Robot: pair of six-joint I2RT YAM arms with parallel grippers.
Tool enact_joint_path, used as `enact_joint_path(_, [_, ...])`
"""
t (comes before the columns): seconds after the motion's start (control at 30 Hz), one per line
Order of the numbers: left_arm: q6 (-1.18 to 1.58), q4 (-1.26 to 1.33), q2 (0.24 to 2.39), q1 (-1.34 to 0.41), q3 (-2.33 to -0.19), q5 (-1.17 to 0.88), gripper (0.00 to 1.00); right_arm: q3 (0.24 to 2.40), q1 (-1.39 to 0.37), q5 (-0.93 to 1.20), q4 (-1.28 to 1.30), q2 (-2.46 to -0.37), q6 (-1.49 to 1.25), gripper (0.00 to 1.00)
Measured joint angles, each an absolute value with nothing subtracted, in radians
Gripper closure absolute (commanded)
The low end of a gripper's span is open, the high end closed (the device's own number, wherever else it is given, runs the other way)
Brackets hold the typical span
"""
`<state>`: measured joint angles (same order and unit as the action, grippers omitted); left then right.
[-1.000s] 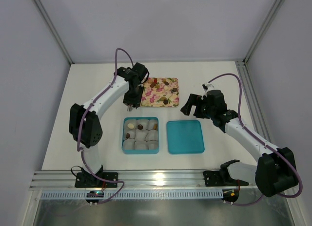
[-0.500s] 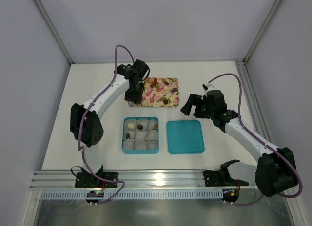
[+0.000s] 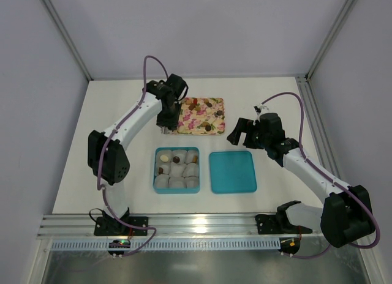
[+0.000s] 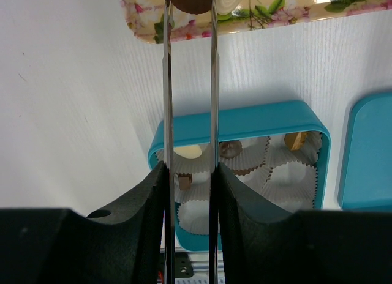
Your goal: Pack the chocolate
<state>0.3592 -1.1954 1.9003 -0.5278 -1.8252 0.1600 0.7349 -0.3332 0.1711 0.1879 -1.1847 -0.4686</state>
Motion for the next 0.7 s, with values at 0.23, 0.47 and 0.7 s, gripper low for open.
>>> enact_joint_path(0.23, [0.363,-1.203,1.835,-0.528,-1.812,0.154,0.68,0.743,-0.333,0.171,0.189,-1.19,-0.469,0.0])
enact_joint_path(0.47, [0.386,-1.203,1.699,-0.528,-1.728,0.121,0.68,0.75,-0.333,0.171,0.187,-1.202,-0.469,0.0])
enact_joint_path(0.7, [0.397,-1.21,1.583,-0.544,-1.618,0.08,0.68,0.766,-0.333,0.171,0.187,-1.211,-0.469,0.0])
